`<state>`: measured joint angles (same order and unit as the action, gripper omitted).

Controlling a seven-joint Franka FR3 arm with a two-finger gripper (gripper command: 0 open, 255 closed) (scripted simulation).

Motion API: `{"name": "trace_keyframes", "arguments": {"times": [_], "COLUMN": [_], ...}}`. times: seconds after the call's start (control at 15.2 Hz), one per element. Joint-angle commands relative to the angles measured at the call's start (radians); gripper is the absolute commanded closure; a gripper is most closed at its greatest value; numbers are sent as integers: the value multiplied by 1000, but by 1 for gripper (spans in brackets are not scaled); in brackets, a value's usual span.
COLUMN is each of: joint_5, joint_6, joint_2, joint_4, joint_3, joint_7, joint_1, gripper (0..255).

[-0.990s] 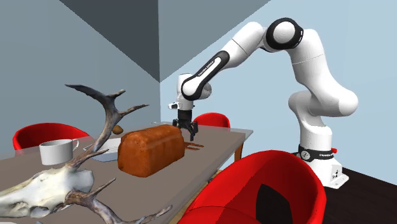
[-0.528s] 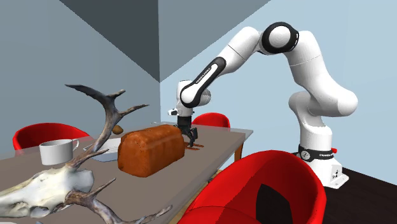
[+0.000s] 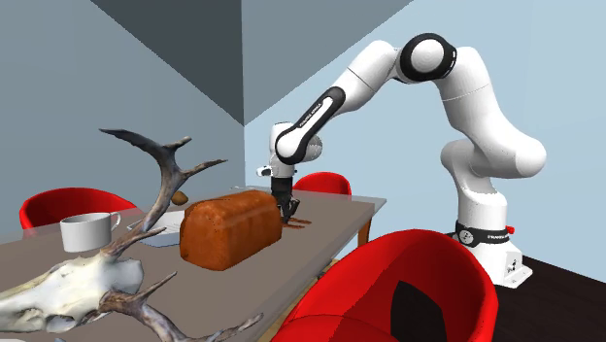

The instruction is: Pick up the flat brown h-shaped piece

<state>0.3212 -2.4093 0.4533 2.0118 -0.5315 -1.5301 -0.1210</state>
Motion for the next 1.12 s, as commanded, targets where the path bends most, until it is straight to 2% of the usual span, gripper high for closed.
{"name": "trace_keyframes", "arguments": {"times": [0.0, 1.06], "joint_5": [0, -104], "joint_6": [-3, 148], "joint_2": [3, -129], "joint_4": [-1, -39], "joint_3": [0, -61], "joint_7": [0, 68], "joint_1": [-1, 46], "gripper": [255, 255]}}
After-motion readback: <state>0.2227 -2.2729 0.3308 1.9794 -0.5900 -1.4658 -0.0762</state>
